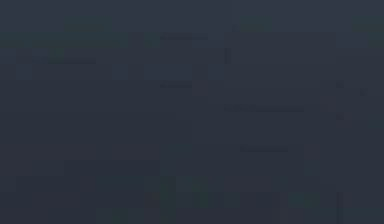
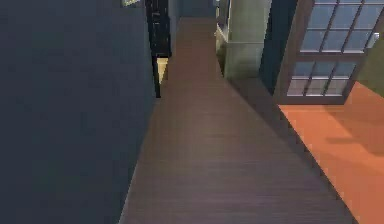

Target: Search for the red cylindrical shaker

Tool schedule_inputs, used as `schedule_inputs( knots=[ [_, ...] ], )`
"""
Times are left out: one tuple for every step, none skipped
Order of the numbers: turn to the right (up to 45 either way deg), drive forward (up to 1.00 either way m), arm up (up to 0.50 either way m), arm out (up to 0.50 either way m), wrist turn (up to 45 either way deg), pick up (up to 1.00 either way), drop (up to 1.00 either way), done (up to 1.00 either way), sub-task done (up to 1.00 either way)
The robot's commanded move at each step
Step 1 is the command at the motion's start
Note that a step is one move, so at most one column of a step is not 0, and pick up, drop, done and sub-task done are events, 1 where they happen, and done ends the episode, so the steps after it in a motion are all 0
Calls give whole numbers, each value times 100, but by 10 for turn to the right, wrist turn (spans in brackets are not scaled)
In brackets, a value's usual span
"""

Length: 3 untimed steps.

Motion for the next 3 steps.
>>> schedule_inputs(
  knots=[
    [450, 0, 0, 0, 0, 0, 0, 0, 0],
    [450, 0, 0, 0, 0, 0, 0, 0, 0],
    [450, 0, 0, 0, 0, 0, 0, 0, 0]
  ],
)
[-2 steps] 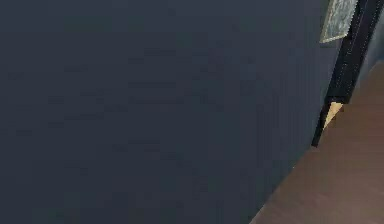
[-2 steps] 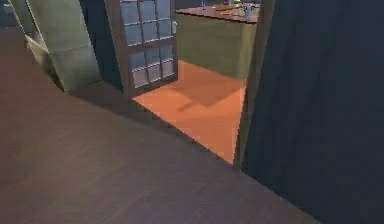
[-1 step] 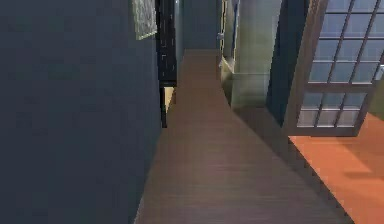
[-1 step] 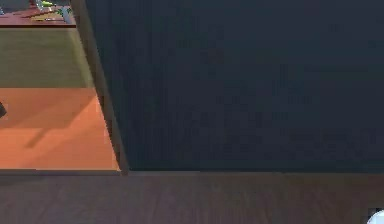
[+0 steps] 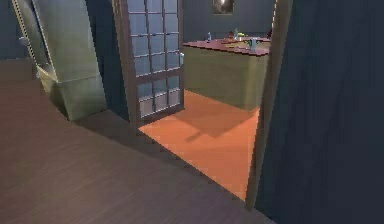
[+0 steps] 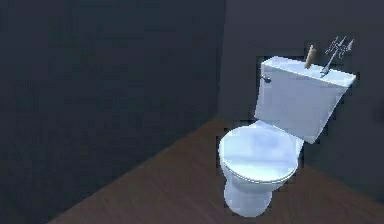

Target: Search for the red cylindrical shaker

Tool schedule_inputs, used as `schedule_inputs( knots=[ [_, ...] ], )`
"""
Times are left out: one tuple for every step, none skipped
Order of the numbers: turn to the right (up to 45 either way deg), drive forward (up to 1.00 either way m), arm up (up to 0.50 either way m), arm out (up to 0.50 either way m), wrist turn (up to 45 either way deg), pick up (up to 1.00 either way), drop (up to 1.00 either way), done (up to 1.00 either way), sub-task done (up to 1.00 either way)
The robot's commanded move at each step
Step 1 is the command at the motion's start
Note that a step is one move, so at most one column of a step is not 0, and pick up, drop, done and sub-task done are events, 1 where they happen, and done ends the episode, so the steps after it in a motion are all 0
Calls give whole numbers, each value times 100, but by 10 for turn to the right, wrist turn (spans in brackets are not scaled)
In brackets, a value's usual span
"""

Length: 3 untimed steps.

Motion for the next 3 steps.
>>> schedule_inputs(
  knots=[
    [0, 100, 0, 0, 0, 0, 0, 0, 0],
    [0, 5, 0, 0, 0, 0, 0, 0, 0],
    [240, 0, 0, 0, 0, 0, 0, 0, 0]
  ],
)
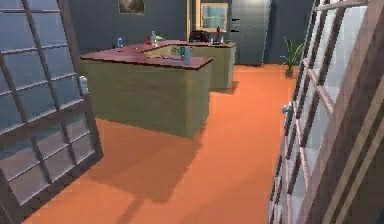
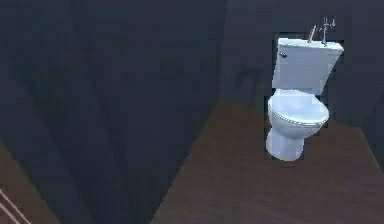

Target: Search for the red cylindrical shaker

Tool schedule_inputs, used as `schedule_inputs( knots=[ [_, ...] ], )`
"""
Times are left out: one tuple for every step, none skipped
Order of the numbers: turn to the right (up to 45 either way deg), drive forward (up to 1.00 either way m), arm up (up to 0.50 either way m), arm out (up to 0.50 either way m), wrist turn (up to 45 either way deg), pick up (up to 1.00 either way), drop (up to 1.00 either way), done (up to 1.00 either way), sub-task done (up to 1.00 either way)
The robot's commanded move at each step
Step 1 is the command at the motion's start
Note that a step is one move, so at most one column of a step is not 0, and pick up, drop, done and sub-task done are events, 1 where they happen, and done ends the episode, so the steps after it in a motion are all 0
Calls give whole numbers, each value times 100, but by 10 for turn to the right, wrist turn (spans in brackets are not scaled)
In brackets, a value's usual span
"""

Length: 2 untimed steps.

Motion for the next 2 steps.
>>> schedule_inputs(
  knots=[
    [0, 100, 0, 0, 0, 0, 0, 0, 0],
    [0, 15, 0, 0, 0, 0, 0, 0, 0]
  ],
)
